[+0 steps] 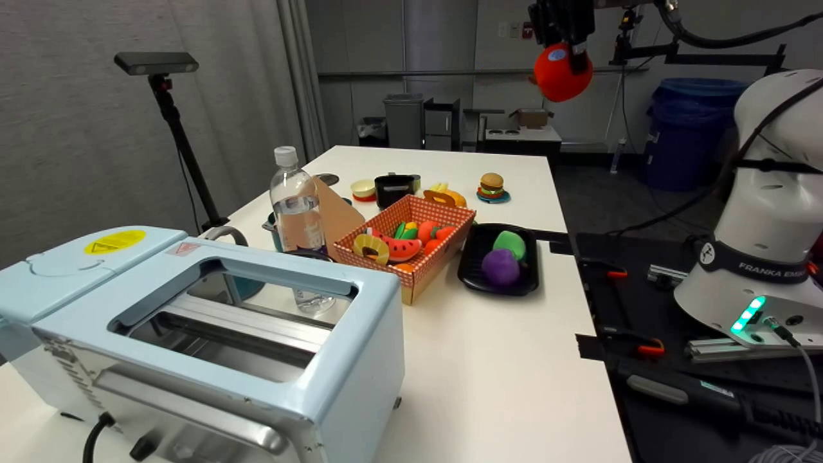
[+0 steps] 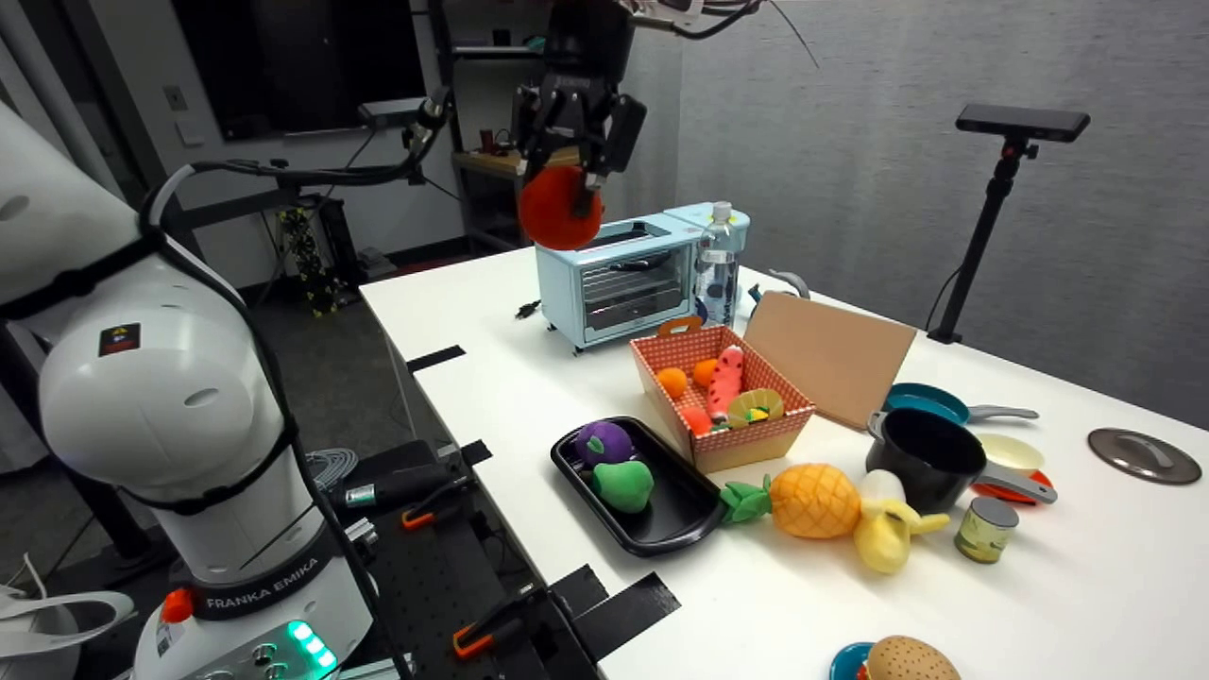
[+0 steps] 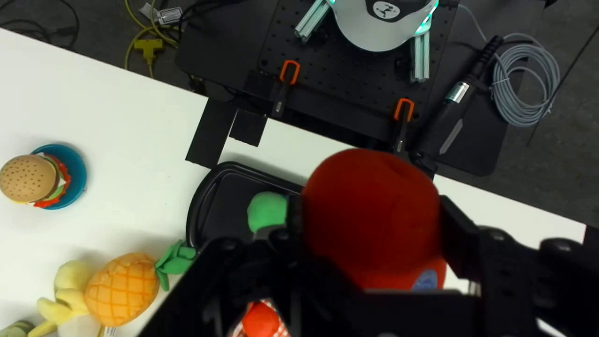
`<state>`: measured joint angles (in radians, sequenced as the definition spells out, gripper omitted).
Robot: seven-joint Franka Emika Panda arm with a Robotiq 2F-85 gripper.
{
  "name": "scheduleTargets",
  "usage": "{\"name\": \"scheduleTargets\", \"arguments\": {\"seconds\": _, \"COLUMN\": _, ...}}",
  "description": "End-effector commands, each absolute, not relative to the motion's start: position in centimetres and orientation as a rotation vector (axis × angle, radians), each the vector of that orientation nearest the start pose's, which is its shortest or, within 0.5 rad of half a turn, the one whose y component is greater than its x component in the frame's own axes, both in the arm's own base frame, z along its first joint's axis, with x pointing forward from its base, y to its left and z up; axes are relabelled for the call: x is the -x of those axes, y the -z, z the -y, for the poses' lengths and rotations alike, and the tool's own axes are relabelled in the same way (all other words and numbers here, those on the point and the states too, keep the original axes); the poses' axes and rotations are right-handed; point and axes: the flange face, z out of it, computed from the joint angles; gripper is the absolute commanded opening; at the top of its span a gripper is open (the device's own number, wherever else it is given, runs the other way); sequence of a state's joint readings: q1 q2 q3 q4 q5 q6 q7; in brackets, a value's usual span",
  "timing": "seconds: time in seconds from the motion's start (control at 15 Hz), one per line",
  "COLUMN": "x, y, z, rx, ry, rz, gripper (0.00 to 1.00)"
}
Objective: Take the big orange plush toy out of the box and put it on the tray
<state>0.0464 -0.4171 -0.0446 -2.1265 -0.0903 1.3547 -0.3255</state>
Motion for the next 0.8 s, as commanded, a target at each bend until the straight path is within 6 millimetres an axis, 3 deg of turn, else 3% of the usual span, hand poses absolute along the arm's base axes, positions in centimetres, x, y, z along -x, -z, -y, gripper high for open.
{"name": "scheduleTargets", "arguments": {"seconds": 0.0, "x": -37.6, "y": -54.3, "z": 0.8, "rx": 3.054, "ry": -0.650, "rz": 0.587, "gripper": 1.00}}
{"name": "scheduleTargets", "arguments": {"seconds": 0.47, "x": -37.6, "y": -51.2, "z": -2.7, "rx": 3.044, "ry": -0.754, "rz": 0.723, "gripper": 1.00}}
{"name": "scheduleTargets", "arguments": {"seconds": 0.73, "x": -37.7, "y": -50.7, "z": -4.8, "rx": 3.035, "ry": -0.784, "rz": 0.798, "gripper": 1.00}}
